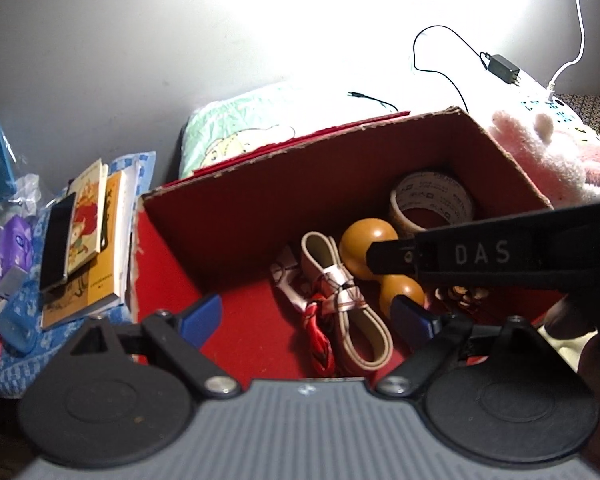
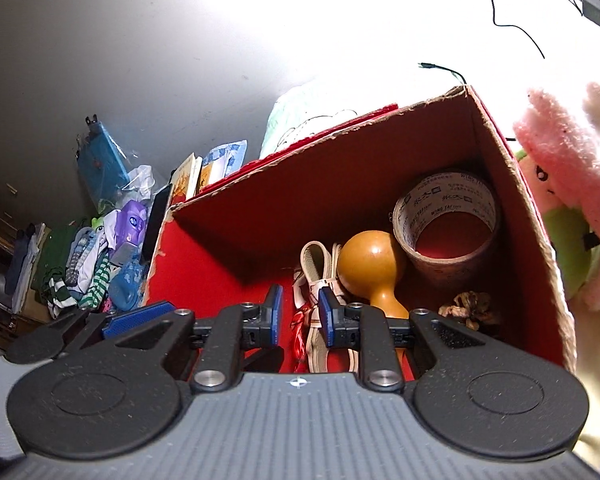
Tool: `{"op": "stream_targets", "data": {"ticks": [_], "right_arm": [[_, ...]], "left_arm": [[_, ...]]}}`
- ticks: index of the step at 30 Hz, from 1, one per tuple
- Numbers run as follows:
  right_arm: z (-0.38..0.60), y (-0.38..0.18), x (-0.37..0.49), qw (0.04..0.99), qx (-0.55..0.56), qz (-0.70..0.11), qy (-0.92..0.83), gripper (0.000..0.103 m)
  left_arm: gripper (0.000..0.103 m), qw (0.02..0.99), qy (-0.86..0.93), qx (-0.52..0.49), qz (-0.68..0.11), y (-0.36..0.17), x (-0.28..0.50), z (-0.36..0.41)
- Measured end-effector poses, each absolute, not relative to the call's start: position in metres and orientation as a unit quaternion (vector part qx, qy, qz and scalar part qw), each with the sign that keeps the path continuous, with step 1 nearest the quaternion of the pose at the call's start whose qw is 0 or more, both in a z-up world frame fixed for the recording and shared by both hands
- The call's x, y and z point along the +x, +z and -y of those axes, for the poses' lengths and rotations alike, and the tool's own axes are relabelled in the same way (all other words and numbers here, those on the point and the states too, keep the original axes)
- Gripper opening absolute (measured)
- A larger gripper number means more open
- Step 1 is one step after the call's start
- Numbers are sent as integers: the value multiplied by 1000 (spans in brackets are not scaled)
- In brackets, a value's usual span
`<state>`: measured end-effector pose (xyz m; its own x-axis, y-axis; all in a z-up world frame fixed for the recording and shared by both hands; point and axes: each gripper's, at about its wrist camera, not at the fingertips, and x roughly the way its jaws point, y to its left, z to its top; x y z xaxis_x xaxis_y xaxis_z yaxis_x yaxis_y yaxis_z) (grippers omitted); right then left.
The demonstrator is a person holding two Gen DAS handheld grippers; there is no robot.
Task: Organize objects
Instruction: 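Withdraw the right gripper up and out of the red box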
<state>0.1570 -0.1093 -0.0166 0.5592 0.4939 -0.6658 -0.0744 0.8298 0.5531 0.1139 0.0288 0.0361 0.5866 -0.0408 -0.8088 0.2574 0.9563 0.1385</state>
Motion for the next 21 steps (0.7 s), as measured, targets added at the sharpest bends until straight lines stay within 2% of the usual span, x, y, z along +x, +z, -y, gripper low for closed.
{"op": "stream_targets", "data": {"ticks": [14, 21], "right_arm": [[102, 10, 96, 905, 148, -369, 150, 23], [110, 15, 75, 912, 142, -360, 138, 24]], "left_arm": [[94, 890, -66, 100, -440, 56, 70, -39], [94, 888, -62, 109, -443, 56, 48, -34]]}}
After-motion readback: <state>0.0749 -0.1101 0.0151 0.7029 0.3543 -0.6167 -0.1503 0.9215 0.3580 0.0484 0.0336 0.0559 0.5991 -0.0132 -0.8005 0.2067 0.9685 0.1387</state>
